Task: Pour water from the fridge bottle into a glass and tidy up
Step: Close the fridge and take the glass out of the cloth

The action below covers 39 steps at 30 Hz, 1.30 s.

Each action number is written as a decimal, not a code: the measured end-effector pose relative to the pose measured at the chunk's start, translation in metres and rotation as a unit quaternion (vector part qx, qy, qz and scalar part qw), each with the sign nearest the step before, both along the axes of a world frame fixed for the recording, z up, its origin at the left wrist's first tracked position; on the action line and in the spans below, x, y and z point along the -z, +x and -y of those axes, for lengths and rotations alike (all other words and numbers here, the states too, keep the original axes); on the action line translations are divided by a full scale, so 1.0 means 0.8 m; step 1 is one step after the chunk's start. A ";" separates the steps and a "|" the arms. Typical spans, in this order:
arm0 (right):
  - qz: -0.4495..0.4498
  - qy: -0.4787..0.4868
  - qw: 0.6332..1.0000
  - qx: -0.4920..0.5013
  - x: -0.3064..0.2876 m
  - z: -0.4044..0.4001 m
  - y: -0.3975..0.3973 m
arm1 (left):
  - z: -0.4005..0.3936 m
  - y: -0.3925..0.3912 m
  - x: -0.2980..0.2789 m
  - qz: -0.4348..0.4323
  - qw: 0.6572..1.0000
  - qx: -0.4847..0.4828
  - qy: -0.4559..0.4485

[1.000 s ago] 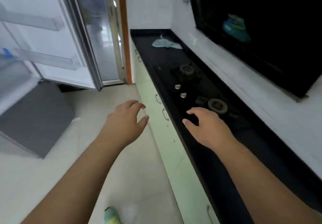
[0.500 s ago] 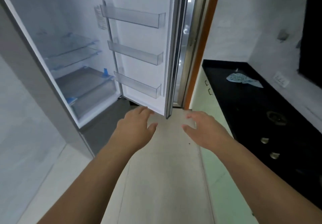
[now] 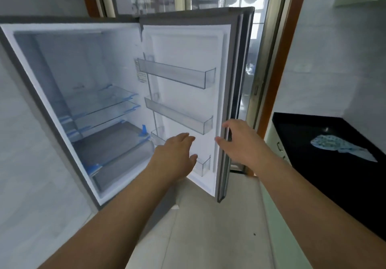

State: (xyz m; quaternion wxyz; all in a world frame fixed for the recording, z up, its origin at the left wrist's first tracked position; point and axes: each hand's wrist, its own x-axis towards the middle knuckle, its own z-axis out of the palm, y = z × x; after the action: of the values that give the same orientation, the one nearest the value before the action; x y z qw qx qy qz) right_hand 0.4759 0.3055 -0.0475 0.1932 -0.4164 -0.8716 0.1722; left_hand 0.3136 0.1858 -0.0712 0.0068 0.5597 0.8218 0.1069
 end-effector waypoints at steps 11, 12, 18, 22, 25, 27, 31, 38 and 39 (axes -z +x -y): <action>-0.127 0.083 0.988 0.038 -0.043 -0.200 -0.074 | -0.205 -0.053 0.046 0.014 0.999 -0.023 -0.046; -0.147 0.086 0.984 0.050 -0.045 -0.210 -0.079 | -0.210 -0.061 0.055 0.007 0.999 -0.026 -0.037; -0.247 0.108 0.959 0.091 -0.058 -0.228 -0.120 | -0.225 -0.102 0.070 0.002 0.998 -0.051 0.044; -0.296 0.136 0.943 0.072 -0.051 -0.218 -0.124 | -0.209 -0.121 0.085 -0.027 0.994 -0.032 0.103; -0.324 0.123 0.938 0.024 -0.048 -0.208 -0.125 | -0.177 -0.134 0.109 -0.062 0.980 -0.036 0.187; -0.295 0.117 0.948 -0.008 -0.049 -0.194 -0.134 | -0.151 -0.141 0.119 -0.068 0.970 -0.057 0.227; -0.266 0.150 0.949 -0.080 -0.049 -0.140 -0.165 | -0.085 -0.166 0.122 -0.002 0.960 -0.132 0.248; -0.263 0.172 0.923 -0.222 -0.036 -0.039 -0.252 | 0.020 -0.241 0.087 0.096 0.952 -0.254 0.144; -0.260 0.177 0.920 -0.236 -0.033 -0.028 -0.266 | 0.030 -0.257 0.086 0.103 0.948 -0.268 0.135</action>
State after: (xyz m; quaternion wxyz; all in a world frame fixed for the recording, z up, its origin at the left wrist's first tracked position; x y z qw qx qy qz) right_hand 0.2630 0.3280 -0.0210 0.4374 -0.0985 -0.8798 0.1576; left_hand 0.1080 0.1617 -0.1399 -0.0135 0.3008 0.9141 0.2716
